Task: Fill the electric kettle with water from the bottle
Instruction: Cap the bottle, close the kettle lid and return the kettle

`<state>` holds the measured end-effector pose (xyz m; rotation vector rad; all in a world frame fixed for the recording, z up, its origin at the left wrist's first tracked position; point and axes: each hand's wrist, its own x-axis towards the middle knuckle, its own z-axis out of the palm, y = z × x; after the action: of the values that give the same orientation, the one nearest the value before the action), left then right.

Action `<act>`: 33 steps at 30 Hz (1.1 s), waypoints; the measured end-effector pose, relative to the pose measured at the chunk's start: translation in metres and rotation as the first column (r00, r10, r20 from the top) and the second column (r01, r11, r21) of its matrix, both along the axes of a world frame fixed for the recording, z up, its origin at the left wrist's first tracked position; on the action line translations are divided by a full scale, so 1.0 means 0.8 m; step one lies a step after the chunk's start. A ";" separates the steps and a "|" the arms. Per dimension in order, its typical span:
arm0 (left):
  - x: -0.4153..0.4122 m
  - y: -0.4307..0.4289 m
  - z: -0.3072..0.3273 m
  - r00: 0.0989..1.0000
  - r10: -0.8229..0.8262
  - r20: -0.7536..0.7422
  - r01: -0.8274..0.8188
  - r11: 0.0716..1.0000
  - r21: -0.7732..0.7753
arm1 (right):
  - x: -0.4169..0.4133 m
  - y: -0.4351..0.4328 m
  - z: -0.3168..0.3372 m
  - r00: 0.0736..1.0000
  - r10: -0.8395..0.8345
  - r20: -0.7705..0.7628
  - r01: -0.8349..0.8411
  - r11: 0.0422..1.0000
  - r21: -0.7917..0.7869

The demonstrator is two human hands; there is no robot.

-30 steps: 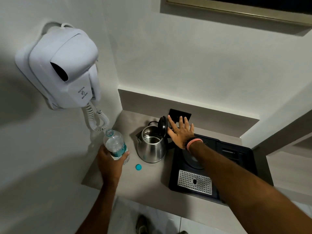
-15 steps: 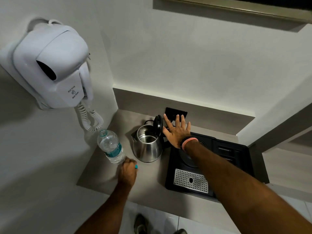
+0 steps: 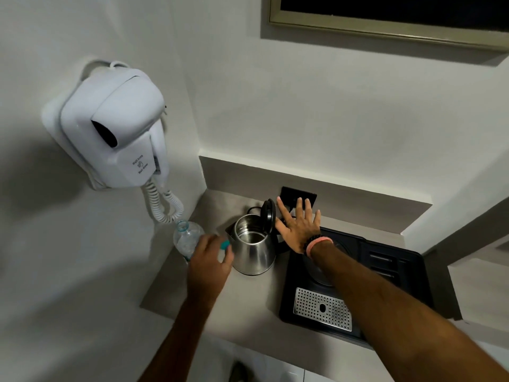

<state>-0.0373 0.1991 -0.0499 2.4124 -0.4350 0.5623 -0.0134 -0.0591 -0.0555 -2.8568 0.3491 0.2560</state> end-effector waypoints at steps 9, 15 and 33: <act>0.034 0.044 0.068 0.954 0.298 0.026 -0.292 0.947 -0.131 | -0.003 0.003 0.007 0.999 -0.001 -0.040 0.002 1.000 0.024; 0.039 0.056 0.059 0.948 0.318 -0.021 -0.317 0.934 -0.164 | -0.003 0.003 0.009 0.998 -0.002 -0.062 0.003 1.000 0.021; 0.038 0.060 0.069 0.934 0.266 -0.238 -0.330 0.896 -0.298 | 0.010 0.030 0.011 1.000 -0.004 -0.005 0.004 0.994 0.106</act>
<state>-0.0069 0.2468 0.0052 2.1843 0.1156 0.4817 -0.0052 -0.0351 -0.0471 -2.7515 0.3319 0.2723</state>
